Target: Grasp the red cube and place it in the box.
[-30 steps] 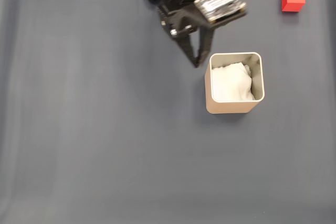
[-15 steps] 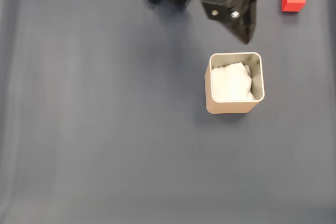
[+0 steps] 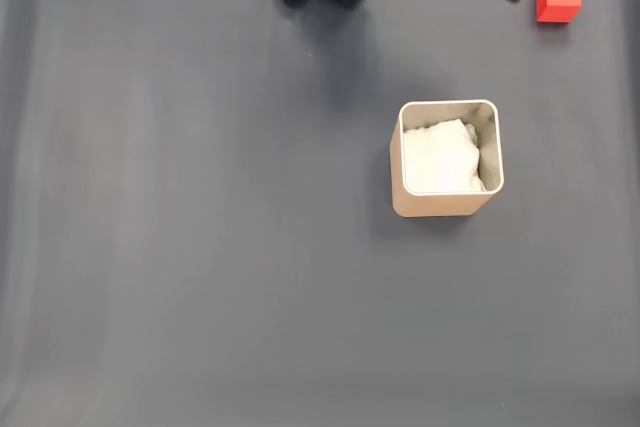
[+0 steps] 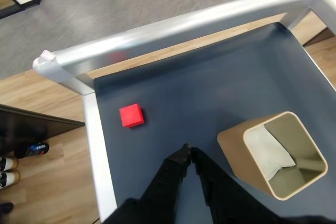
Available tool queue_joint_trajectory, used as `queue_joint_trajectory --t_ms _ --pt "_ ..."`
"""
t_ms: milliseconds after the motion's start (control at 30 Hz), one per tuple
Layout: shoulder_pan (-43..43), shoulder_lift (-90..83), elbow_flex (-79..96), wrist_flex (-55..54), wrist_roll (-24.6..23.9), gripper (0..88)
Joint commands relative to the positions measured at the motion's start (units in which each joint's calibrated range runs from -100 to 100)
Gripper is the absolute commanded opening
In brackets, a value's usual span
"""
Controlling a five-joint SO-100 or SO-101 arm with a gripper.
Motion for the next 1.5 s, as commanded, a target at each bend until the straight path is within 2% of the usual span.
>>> queue_joint_trajectory --t_ms 0,300,767,1067,1467 --pt "-5.8 0.6 -3.3 1.3 -0.8 0.8" --pt "-10.1 3.6 -3.3 2.7 -2.0 1.3" --pt "-13.1 6.2 -2.3 1.1 2.6 1.3" --pt "-11.4 7.7 -2.3 -4.1 7.3 10.0" --pt "-5.8 8.5 -1.4 -13.8 7.7 25.1"
